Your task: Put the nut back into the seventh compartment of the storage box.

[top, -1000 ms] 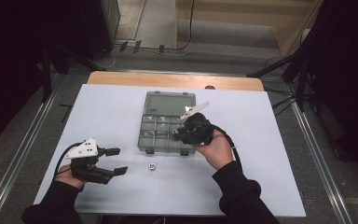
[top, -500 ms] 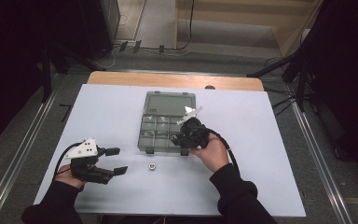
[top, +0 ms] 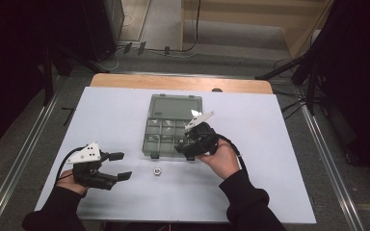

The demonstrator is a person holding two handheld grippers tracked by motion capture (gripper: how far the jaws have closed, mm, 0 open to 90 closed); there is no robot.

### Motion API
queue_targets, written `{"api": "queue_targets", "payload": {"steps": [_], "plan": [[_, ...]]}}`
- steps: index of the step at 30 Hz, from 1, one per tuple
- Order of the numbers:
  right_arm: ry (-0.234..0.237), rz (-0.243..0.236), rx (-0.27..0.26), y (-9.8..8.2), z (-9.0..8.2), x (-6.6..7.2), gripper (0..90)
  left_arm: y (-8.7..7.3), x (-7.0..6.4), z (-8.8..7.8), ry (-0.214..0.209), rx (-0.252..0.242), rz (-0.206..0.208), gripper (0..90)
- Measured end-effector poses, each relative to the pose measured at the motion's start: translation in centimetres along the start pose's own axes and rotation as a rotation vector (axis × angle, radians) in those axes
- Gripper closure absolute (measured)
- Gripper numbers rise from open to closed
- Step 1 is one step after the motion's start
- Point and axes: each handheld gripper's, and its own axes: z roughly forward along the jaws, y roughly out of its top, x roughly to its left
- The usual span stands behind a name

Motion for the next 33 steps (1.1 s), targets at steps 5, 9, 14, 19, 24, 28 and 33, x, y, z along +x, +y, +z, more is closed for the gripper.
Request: {"api": "queue_targets", "payload": {"steps": [5,9,14,19,24,28,33], "plan": [[0.042,-0.017,-0.010,-0.3,-0.1,0.8,30.2,0.0,0.0,0.0,0.003,0.010,0.000,25.0],[0.039,-0.040,0.003,-0.3,0.1,1.9,20.1,0.0,0.0,0.0,0.002,0.009,-0.002,25.1],[0.081,-0.038,-0.009,-0.2,0.1,2.9,19.7,0.0,0.0,0.0,0.001,0.007,-0.002,25.1],[0.092,-0.043,-0.009,0.0,0.3,3.8,17.7,0.0,0.0,0.0,0.002,0.009,-0.002,25.0],[0.114,-0.053,-0.007,0.0,0.6,4.3,19.0,0.0,0.1,0.0,0.002,0.006,-0.005,25.1],[0.125,-0.064,-0.008,0.2,0.7,4.8,20.8,0.0,0.1,0.0,0.002,0.008,-0.004,25.1],[0.132,-0.070,-0.002,0.3,0.9,5.2,22.0,0.0,0.1,0.0,-0.001,0.006,-0.004,25.0]]}}
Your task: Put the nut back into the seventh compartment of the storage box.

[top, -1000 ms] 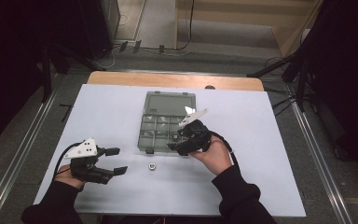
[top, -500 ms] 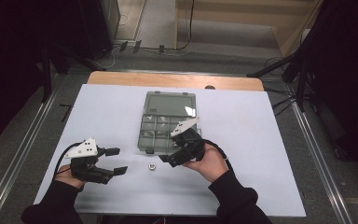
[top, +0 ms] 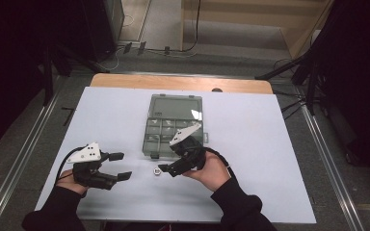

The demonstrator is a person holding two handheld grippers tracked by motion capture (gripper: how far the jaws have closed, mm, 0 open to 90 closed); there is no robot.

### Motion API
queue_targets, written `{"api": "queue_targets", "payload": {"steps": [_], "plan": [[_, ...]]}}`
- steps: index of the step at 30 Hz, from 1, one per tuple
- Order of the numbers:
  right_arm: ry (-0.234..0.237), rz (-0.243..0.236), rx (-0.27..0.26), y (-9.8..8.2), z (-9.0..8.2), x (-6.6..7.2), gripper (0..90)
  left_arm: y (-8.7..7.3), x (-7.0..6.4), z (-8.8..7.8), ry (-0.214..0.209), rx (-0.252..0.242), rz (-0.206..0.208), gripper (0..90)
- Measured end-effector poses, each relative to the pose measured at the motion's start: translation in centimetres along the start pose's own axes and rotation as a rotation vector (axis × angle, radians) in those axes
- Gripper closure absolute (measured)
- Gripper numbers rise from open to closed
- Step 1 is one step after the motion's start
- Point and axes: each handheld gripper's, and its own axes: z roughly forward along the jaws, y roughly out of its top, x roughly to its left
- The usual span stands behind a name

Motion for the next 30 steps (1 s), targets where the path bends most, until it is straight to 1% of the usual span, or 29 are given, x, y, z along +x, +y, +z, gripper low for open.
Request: {"api": "queue_targets", "payload": {"steps": [5,9,16,18,20,23,25,27,29,30], "plan": [[0.006,-0.011,0.009,0.2,0.5,0.3,22.6,0.0,0.0,0.0,0.000,0.002,0.002,25.1],[0.023,-0.011,0.028,0.2,0.9,0.5,24.3,0.0,0.0,0.0,0.001,0.002,-0.002,25.1],[0.031,-0.042,0.047,0.3,1.6,0.9,26.3,0.0,0.1,0.0,-0.001,0.002,-0.001,25.1],[0.030,-0.052,0.061,0.3,1.8,1.0,29.9,0.0,0.1,-0.1,0.000,0.001,-0.002,25.1],[0.041,-0.051,0.084,0.3,2.1,1.1,34.2,0.0,0.1,-0.1,0.000,0.002,0.000,25.0],[0.031,-0.066,0.120,0.3,2.9,1.2,37.5,0.0,0.1,-0.1,-0.002,-0.002,-0.003,25.1],[0.009,-0.054,0.147,0.3,3.3,1.3,38.7,0.0,0.1,0.1,-0.004,-0.006,-0.007,25.0],[0.015,-0.060,0.153,0.3,3.7,1.4,41.4,0.0,0.3,0.1,0.000,-0.005,-0.010,25.0],[0.008,-0.075,0.171,0.2,4.1,1.4,42.1,0.0,0.4,0.1,0.000,-0.008,-0.011,25.1],[0.007,-0.072,0.181,0.2,4.3,1.4,43.2,0.0,0.4,0.1,0.001,-0.007,-0.011,25.1]]}}
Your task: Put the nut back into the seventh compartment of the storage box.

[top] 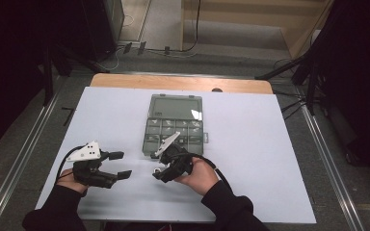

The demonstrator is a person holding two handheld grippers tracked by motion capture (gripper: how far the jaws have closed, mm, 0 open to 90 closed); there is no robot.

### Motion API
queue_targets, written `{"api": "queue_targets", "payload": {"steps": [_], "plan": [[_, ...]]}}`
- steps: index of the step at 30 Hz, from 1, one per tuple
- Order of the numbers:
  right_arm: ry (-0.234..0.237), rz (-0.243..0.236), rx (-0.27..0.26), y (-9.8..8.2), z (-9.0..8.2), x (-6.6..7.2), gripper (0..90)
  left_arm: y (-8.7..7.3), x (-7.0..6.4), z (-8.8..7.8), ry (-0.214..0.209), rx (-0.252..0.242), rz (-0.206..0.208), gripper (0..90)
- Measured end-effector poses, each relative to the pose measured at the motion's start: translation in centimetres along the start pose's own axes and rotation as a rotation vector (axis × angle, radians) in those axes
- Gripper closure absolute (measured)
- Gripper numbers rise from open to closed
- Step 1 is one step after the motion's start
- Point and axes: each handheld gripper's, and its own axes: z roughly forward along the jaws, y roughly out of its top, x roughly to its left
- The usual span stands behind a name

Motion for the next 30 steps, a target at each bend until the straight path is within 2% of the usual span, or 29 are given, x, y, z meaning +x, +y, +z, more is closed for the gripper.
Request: {"api": "queue_targets", "payload": {"steps": [6,12,14,19,22,30], "plan": [[0.002,-0.020,0.043,0.2,1.1,0.0,51.4,0.0,-0.1,0.1,-0.004,0.009,0.003,25.1],[-0.002,-0.008,0.088,0.5,2.2,-0.2,56.4,0.0,0.0,0.0,-0.002,0.008,0.003,25.1],[-0.005,-0.029,0.078,0.6,2.3,-0.1,57.7,-0.1,0.0,0.0,0.000,0.007,0.002,25.0],[-0.057,-0.051,0.090,0.6,2.4,0.5,62.2,0.0,0.0,-0.1,0.005,0.009,0.004,25.0],[-0.082,-0.049,0.088,0.7,2.5,0.8,63.5,0.0,-0.1,-0.1,0.005,0.007,0.003,25.0],[-0.090,-0.073,0.070,0.5,2.6,1.0,71.4,0.0,0.0,-0.1,-0.001,0.002,0.000,25.0]]}}
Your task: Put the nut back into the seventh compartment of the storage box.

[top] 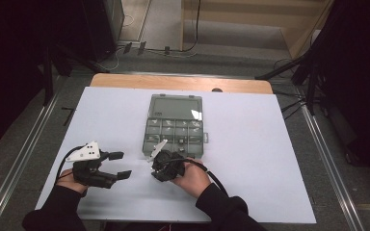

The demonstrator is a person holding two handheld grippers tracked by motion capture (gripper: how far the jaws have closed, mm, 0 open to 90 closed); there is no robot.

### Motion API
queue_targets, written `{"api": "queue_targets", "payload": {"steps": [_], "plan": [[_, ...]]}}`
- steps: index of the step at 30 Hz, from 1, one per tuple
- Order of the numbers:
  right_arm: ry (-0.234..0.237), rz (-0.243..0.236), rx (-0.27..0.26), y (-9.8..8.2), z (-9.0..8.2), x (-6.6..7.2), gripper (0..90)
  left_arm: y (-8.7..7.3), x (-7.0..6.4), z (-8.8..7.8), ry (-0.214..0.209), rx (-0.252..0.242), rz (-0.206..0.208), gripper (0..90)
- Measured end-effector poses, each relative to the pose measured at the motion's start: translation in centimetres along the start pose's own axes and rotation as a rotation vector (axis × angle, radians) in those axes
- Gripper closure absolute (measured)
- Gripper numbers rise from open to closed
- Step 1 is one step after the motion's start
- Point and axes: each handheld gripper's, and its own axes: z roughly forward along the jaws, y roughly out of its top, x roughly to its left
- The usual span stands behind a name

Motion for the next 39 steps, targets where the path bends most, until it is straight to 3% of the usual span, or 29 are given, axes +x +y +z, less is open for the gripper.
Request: {"api": "queue_targets", "payload": {"steps": [1,15,24,29,39], "plan": [[0.008,0.018,0.003,0.0,0.0,0.0,71.5,0.0,0.0,0.0,-0.002,-0.003,-0.001,25.0],[0.065,0.054,-0.013,-0.3,-0.2,-0.9,71.5,0.0,0.0,0.0,-0.002,0.001,0.000,25.0],[0.106,0.077,-0.097,-0.6,-1.5,-1.9,71.5,0.0,-0.1,-0.1,0.001,0.004,0.003,25.0],[0.122,0.126,-0.124,-0.9,-2.3,-2.4,71.5,0.0,-0.1,-0.1,0.000,0.004,0.003,25.0],[0.135,0.141,-0.160,-1.1,-4.0,-3.3,71.5,0.0,-0.2,-0.2,-0.005,-0.002,0.011,25.0]]}}
